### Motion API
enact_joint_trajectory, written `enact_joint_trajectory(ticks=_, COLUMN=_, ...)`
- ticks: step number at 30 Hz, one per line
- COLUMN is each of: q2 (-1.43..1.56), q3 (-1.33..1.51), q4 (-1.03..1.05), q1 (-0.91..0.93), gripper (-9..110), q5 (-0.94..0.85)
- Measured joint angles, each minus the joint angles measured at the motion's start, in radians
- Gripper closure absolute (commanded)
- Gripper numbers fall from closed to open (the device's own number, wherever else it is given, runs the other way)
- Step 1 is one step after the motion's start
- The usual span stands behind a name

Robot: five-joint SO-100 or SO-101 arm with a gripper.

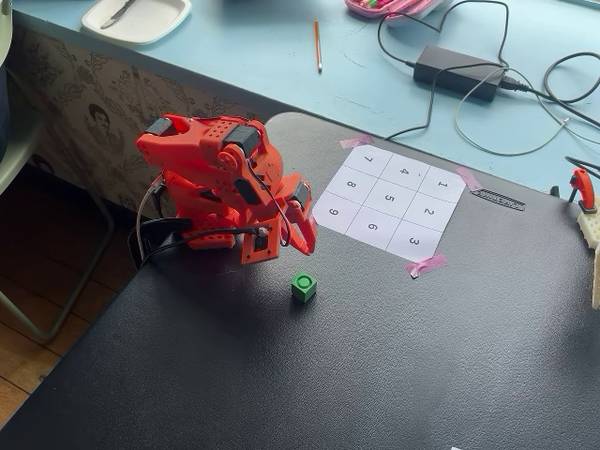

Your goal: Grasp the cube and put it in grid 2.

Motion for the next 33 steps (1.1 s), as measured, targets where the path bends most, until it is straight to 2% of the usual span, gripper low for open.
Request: enact_joint_trajectory(ticks=33, q2=0.0, q3=0.0, q4=0.0, q1=-0.017, gripper=101, q5=0.0)
